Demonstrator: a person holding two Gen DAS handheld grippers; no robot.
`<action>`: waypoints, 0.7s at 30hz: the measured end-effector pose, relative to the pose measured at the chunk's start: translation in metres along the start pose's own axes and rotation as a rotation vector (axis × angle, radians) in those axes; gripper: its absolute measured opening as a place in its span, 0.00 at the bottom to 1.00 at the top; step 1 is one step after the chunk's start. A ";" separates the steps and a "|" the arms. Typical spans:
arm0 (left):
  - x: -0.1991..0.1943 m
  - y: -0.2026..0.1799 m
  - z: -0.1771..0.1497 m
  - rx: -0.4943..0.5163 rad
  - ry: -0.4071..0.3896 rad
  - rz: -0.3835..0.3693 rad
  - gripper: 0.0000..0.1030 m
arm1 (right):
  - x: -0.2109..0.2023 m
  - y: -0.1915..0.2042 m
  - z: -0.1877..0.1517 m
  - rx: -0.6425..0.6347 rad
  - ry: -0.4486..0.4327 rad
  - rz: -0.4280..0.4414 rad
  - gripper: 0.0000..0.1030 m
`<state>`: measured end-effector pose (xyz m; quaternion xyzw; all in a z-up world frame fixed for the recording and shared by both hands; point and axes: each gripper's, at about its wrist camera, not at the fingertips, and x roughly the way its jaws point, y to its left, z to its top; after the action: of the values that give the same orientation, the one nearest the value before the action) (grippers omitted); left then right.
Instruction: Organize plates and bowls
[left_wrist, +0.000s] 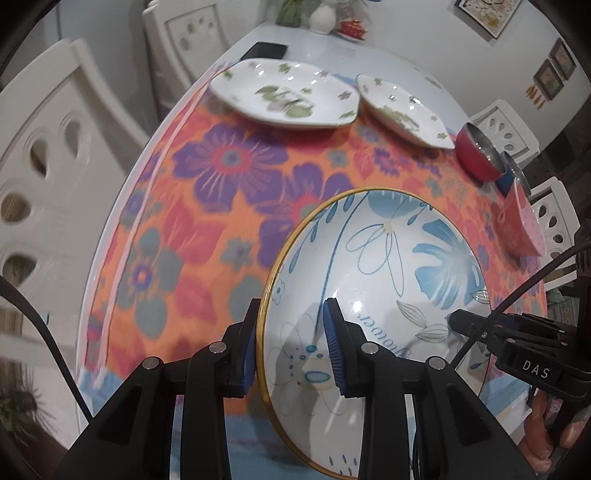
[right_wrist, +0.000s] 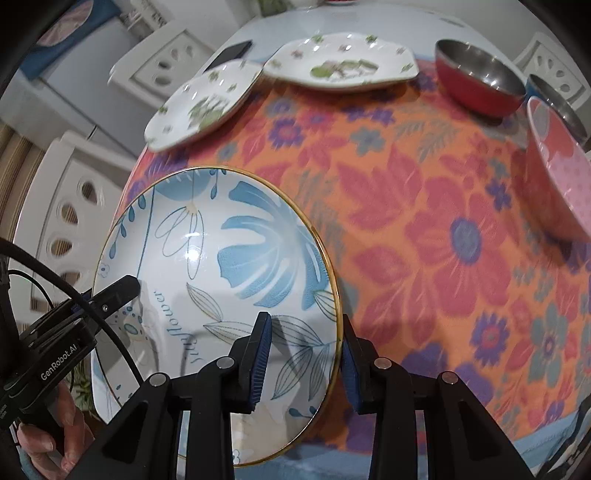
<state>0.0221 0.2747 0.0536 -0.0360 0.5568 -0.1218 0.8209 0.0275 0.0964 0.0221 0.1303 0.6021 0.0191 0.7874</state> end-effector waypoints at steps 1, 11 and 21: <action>0.000 0.001 -0.003 -0.004 0.002 0.005 0.28 | 0.002 0.002 -0.004 -0.005 0.006 0.001 0.34; 0.010 0.005 -0.020 -0.012 0.007 0.030 0.28 | 0.023 0.003 -0.022 0.010 0.032 -0.010 0.33; 0.003 0.006 -0.024 0.000 -0.021 0.058 0.29 | 0.012 0.001 -0.026 0.015 0.000 -0.008 0.33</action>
<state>0.0018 0.2816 0.0406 -0.0213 0.5490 -0.0973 0.8298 0.0062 0.1045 0.0050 0.1340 0.6029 0.0116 0.7864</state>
